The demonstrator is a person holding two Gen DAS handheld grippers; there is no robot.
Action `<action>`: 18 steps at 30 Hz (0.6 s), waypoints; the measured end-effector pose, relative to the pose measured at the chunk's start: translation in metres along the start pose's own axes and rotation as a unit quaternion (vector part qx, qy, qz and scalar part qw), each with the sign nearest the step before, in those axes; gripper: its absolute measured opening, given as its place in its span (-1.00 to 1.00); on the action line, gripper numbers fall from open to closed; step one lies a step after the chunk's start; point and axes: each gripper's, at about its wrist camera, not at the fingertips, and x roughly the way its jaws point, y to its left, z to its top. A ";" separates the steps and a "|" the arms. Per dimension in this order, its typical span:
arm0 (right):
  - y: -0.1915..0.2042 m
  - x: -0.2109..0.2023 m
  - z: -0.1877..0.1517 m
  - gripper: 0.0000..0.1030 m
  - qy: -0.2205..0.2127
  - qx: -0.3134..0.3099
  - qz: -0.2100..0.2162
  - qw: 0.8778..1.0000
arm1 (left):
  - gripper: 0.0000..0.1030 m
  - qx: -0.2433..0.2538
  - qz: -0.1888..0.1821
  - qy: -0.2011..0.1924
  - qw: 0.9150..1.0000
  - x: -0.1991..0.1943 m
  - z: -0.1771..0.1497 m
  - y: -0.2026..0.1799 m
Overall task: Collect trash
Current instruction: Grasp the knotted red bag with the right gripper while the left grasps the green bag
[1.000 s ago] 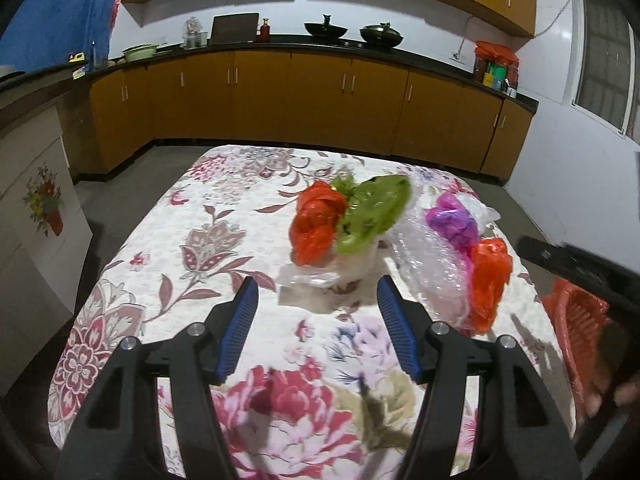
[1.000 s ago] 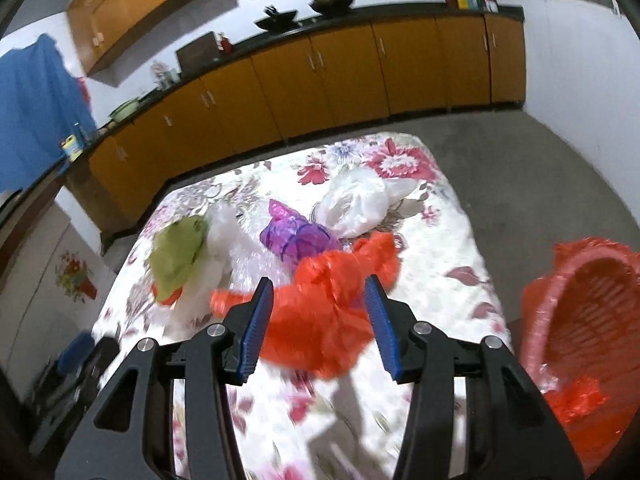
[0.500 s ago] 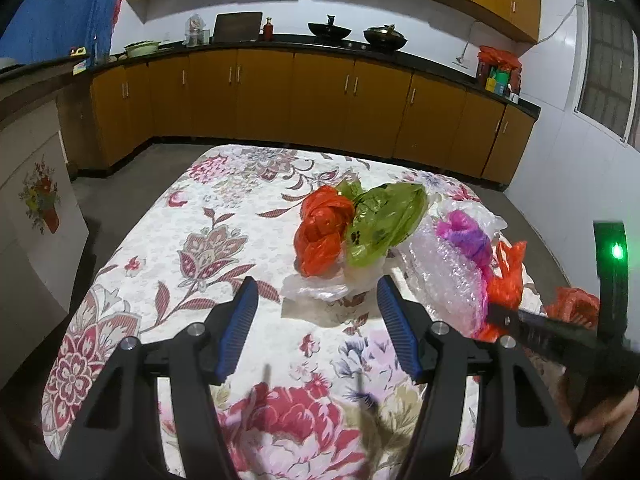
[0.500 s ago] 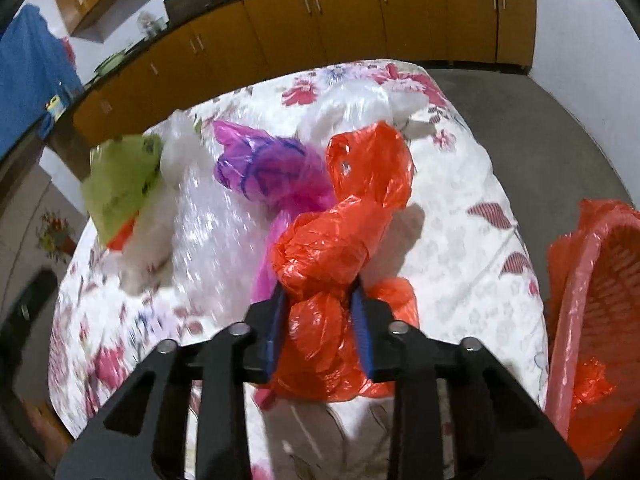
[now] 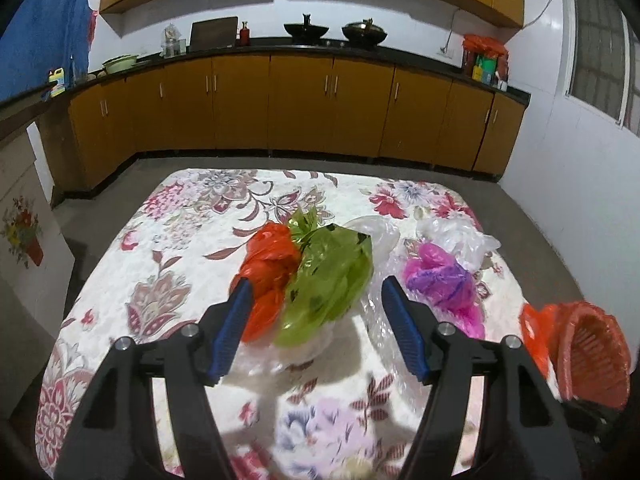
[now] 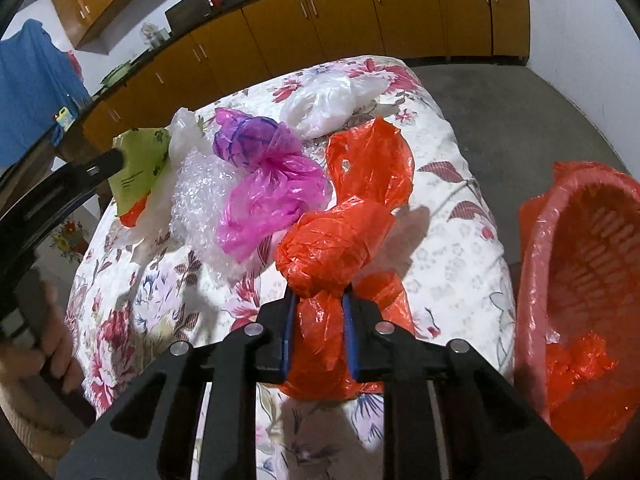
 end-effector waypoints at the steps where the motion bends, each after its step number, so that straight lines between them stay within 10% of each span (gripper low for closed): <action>1: 0.000 -0.001 0.000 -0.60 0.000 0.000 0.001 1.000 | 0.26 0.000 0.001 0.005 1.000 0.005 0.001 -0.001; 7: -0.006 -0.003 -0.003 -0.60 -0.001 0.006 0.006 1.000 | -0.77 0.004 -0.009 0.042 0.999 0.033 0.004 -0.002; 18: -0.008 -0.017 -0.002 -0.60 -0.016 0.010 0.015 1.000 | -0.94 -0.005 -0.032 -0.003 0.999 -0.006 0.018 0.013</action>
